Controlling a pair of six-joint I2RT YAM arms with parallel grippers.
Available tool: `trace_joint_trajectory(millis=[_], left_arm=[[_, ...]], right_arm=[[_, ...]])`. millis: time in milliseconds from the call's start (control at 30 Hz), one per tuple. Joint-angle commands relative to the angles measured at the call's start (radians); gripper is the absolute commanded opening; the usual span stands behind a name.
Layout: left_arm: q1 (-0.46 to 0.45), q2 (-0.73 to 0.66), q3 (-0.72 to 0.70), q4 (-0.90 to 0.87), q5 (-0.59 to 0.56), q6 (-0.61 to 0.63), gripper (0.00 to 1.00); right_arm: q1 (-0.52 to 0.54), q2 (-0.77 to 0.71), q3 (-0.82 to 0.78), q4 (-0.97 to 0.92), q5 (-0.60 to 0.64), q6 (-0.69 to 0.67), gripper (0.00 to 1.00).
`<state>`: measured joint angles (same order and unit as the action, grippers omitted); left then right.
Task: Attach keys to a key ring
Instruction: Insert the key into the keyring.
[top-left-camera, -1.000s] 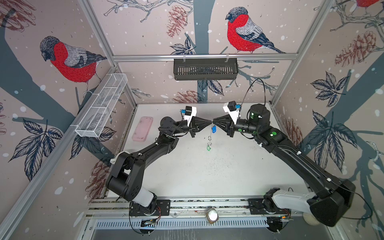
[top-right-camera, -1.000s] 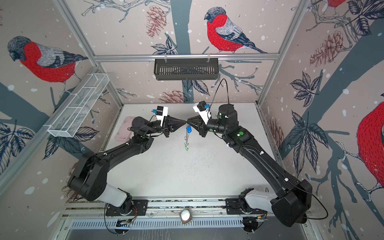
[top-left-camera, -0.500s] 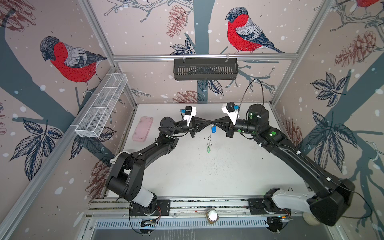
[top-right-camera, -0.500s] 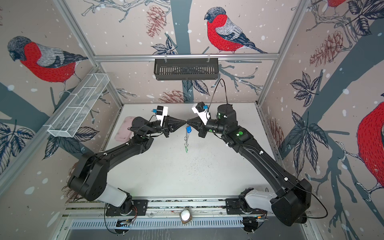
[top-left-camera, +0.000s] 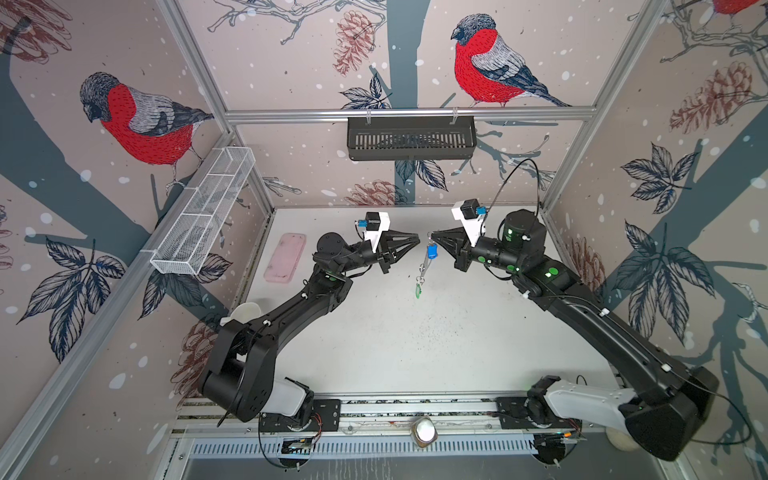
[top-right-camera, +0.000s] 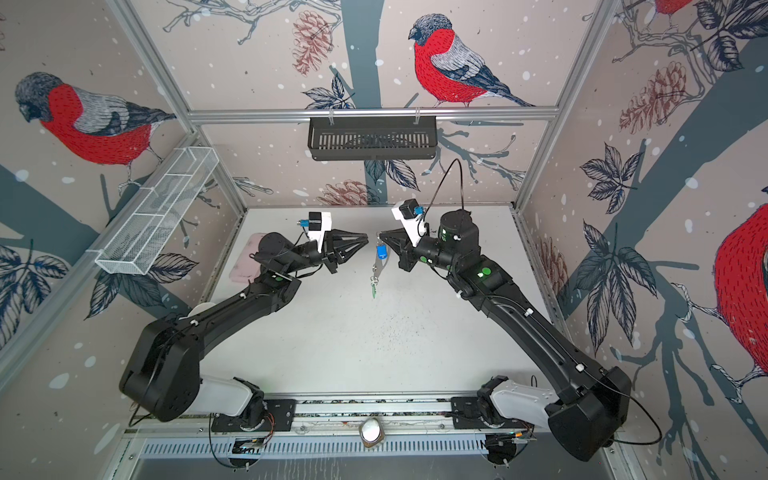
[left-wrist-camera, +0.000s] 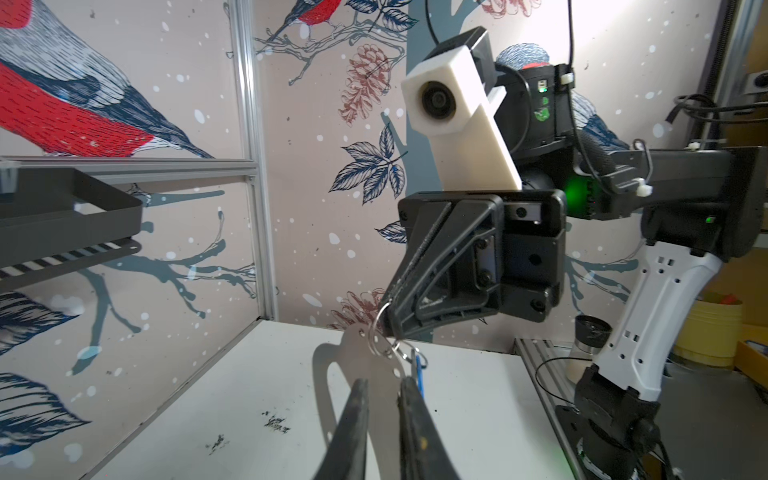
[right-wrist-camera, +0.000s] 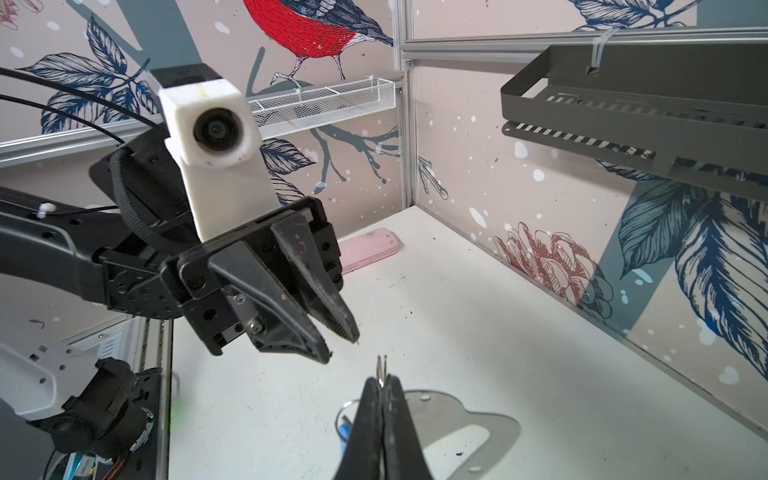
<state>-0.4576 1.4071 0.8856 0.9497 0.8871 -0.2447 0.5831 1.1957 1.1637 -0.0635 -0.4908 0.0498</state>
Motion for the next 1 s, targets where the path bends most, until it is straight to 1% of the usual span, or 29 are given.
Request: trace_joint_trajectory(millis=[0,67,167,300,400,567,833,967], left_arm=[[-0.001,-0.033,-0.014,-0.095,-0.119,0.084,0.19],[-0.007,-0.047,-0.027,-0.102,-0.152,0.087,0.2],[-0.029,-0.058,-0.039,-0.108,-0.163,0.089,0.2],[-0.096,-0.056,-0.032,-0.181,-0.201,0.146,0.21],[-0.129,-0.047,-0.03,-0.192,-0.227,0.165,0.23],[-0.134,-0.031,-0.03,-0.165,-0.257,0.146,0.3],[-0.134,-0.045,-0.031,-0.185,-0.322,0.169,0.3],[-0.135,-0.053,-0.03,-0.197,-0.336,0.183,0.3]], right_arm=[[0.012,-0.006,-0.017,0.092,0.107,0.025,0.0],[0.021,-0.002,-0.025,0.114,0.137,0.029,0.0],[0.029,0.006,-0.032,0.141,0.167,0.04,0.0],[0.04,0.021,-0.029,0.159,0.178,0.047,0.0],[0.048,0.028,-0.027,0.163,0.181,0.046,0.0],[0.061,0.036,-0.025,0.159,0.184,0.042,0.0],[0.078,0.039,-0.026,0.153,0.193,0.032,0.0],[0.082,0.043,-0.027,0.151,0.19,0.025,0.0]])
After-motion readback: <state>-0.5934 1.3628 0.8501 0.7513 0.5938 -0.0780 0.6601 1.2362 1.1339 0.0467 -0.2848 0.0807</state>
